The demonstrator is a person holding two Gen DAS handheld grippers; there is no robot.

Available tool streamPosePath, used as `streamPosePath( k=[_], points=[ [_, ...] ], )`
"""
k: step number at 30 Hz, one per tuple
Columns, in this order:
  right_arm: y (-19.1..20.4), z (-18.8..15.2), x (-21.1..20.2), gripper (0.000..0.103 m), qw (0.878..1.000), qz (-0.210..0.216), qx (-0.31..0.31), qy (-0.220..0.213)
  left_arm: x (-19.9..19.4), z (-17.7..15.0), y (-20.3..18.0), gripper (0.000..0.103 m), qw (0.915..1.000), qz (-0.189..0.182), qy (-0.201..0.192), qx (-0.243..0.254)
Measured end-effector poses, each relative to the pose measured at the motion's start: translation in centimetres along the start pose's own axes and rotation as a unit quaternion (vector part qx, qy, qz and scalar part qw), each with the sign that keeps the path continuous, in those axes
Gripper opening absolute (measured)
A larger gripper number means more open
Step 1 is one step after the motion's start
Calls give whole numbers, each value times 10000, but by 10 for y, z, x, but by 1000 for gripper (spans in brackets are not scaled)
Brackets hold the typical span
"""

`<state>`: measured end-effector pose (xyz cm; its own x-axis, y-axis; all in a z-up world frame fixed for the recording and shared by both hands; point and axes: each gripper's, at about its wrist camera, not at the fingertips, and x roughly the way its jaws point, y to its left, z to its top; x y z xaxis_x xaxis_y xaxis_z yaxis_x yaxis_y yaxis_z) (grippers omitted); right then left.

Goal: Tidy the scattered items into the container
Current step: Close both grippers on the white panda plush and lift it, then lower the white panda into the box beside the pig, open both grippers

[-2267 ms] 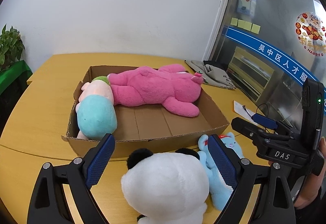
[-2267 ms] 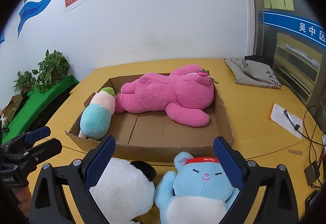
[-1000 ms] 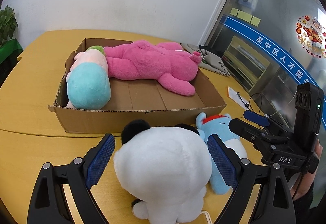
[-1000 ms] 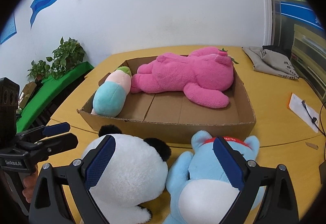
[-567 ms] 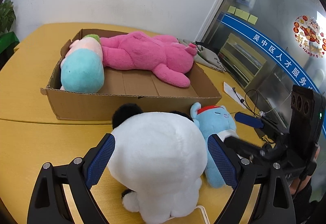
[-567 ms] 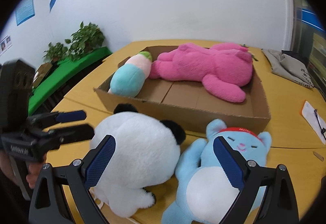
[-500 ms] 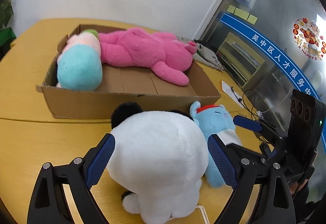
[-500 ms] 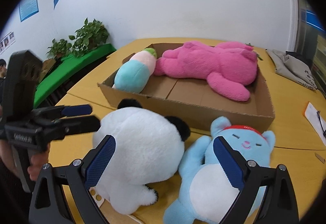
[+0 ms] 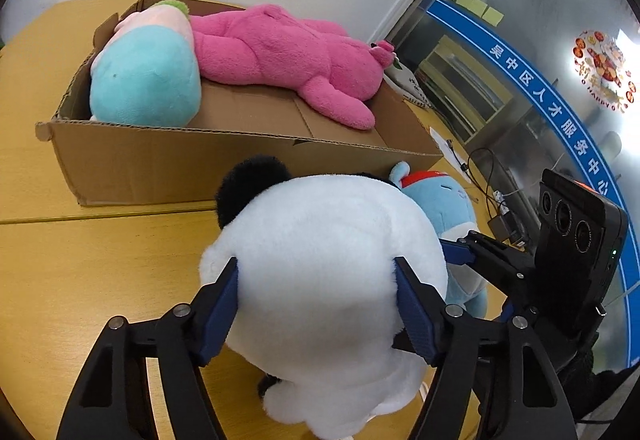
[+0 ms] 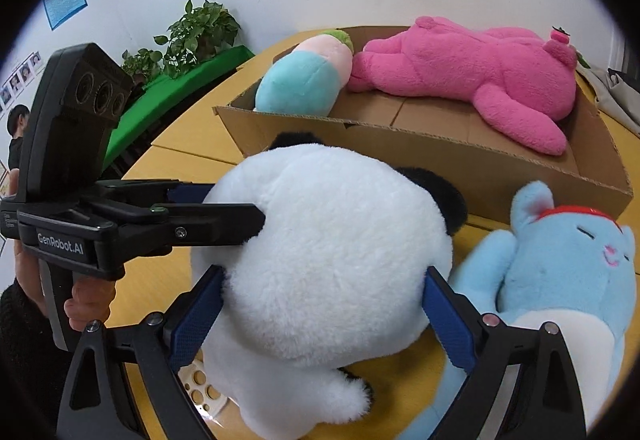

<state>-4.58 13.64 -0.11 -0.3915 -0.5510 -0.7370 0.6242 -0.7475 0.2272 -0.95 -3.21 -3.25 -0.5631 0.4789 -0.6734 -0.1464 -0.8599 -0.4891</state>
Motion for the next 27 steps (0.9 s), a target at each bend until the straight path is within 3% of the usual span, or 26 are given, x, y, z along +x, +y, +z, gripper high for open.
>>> streamPosePath(
  k=[6, 11, 16, 21, 27],
  points=[
    [4, 4, 3, 91, 10000, 22, -59, 10, -4, -2, 6, 75, 9999, -110, -41, -14],
    [-16, 0, -2, 90, 9994, 270, 206, 107, -4, -2, 4, 69, 9999, -155, -33, 44],
    [-13, -1, 3, 70, 9994, 285, 127, 125, -1, -1, 2, 59, 10000, -18, -39, 1],
    [-14, 1, -7, 53, 9984, 524, 189, -90, -17, 1, -9, 56, 9999, 134, -68, 23],
    [-10, 42, -48, 51, 9941, 588, 98, -901, -60, 60, -46, 56, 9945, 294, -841, 549]
  ],
)
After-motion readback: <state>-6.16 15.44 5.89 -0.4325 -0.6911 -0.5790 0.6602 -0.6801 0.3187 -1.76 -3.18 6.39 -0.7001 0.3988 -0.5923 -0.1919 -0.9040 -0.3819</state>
